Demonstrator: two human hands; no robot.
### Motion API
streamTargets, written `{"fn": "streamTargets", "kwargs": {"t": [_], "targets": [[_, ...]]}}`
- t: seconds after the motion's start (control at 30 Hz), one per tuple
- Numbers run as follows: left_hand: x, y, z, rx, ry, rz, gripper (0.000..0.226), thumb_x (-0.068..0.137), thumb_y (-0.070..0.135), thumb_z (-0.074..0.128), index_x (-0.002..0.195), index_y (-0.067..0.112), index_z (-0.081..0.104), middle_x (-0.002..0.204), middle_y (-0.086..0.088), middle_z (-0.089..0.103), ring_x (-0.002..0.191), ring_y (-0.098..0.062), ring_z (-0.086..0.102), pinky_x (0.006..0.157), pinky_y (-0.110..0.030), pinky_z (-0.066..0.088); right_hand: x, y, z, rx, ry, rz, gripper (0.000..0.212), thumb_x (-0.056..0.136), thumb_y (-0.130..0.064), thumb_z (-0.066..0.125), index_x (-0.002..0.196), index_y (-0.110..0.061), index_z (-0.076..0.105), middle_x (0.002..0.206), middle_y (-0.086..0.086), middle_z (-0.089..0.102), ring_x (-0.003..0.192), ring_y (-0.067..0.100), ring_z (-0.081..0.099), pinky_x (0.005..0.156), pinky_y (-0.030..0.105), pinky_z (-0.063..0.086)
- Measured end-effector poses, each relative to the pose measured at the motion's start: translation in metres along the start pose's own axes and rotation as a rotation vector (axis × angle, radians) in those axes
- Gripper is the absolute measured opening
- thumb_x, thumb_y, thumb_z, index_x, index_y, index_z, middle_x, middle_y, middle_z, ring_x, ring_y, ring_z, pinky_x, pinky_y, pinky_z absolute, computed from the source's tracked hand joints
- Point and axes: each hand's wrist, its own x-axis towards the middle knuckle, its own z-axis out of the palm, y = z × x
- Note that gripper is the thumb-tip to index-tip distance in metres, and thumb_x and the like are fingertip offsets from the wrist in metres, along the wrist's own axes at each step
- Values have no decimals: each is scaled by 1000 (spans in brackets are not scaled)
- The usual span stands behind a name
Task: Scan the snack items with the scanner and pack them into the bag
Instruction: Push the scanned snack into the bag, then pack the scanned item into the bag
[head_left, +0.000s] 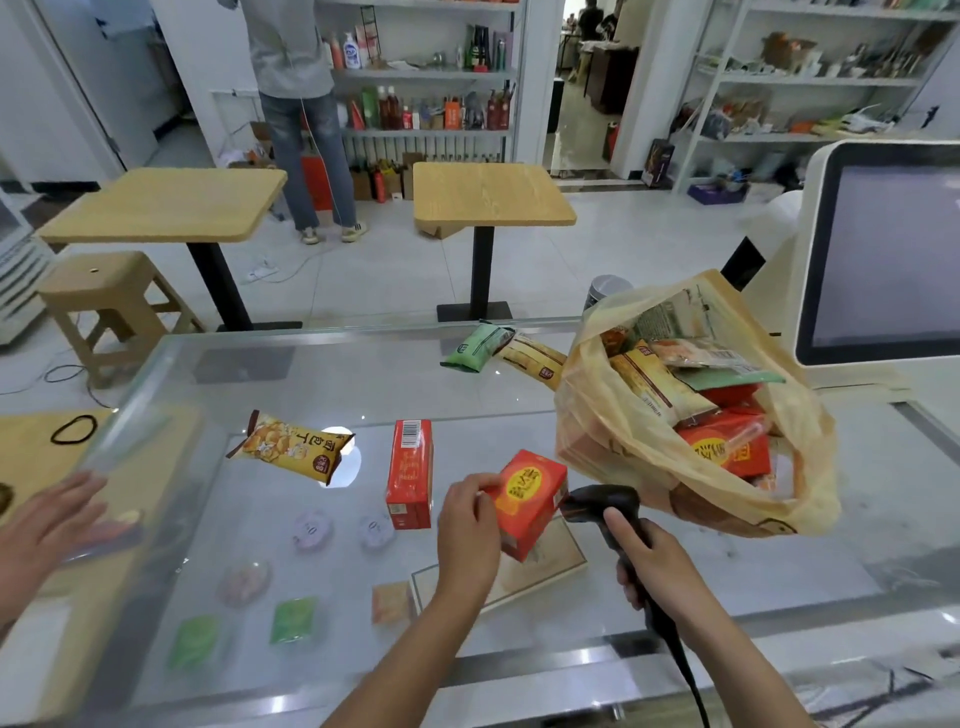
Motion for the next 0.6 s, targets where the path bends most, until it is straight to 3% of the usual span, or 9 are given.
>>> {"fn": "streamTargets", "kwargs": {"t": [0.03, 0.1, 0.2, 0.3, 0.4, 0.5, 0.6], "targets": [[-5, -9, 3, 247, 22, 118, 17, 99, 27, 44, 109, 27, 57, 127, -1, 49, 123, -19, 45, 90, -16, 42, -1, 1, 0, -1, -2, -2, 44, 94, -46, 49, 91, -3, 55, 54, 4, 54, 43, 18, 48, 44, 28, 38], [-14, -22, 5, 610, 100, 422, 35, 91, 45, 50, 121, 27, 54, 139, -7, 38, 130, -25, 32, 102, -34, 34, -4, 0, 0, -5, -18, -9, 43, 95, -45, 48, 92, -2, 54, 54, 6, 55, 43, 18, 50, 44, 27, 40], [-23, -35, 9, 782, -37, 639, 70, 67, 53, 75, 126, 27, 48, 137, -5, 37, 120, -26, 36, 90, -39, 49, -6, -5, -3, 68, -77, 40, 43, 94, -45, 50, 98, -3, 55, 63, 11, 59, 49, 22, 58, 47, 29, 47], [-24, -42, 9, 577, -15, 604, 68, 70, 38, 79, 127, 32, 43, 131, 5, 40, 117, -19, 36, 79, -28, 55, -10, -13, -9, 148, -175, 110, 49, 90, -50, 53, 103, -2, 55, 62, 9, 56, 48, 19, 52, 46, 28, 42], [-15, -37, -6, 219, -8, 432, 36, 86, 53, 51, 120, 43, 43, 119, 22, 46, 113, -9, 48, 83, -23, 52, -20, -22, -15, 175, -196, 124, 56, 88, -57, 47, 104, -4, 56, 56, 2, 47, 44, 14, 41, 43, 24, 34], [-11, -39, -11, 292, 24, 417, 48, 88, 66, 26, 127, 39, 37, 123, 14, 51, 110, -9, 54, 85, -27, 55, -31, -36, -25, 207, -193, 119, 69, 84, -65, 43, 109, -2, 57, 56, 2, 44, 42, 14, 37, 41, 23, 32], [-16, -36, -7, 401, 1, 331, 58, 89, 61, 23, 137, 32, 35, 127, 8, 49, 109, -7, 51, 87, -24, 51, -42, -60, -35, 243, -232, 159, 77, 82, -70, 41, 111, -1, 57, 55, 3, 42, 40, 13, 35, 38, 22, 30]]}}
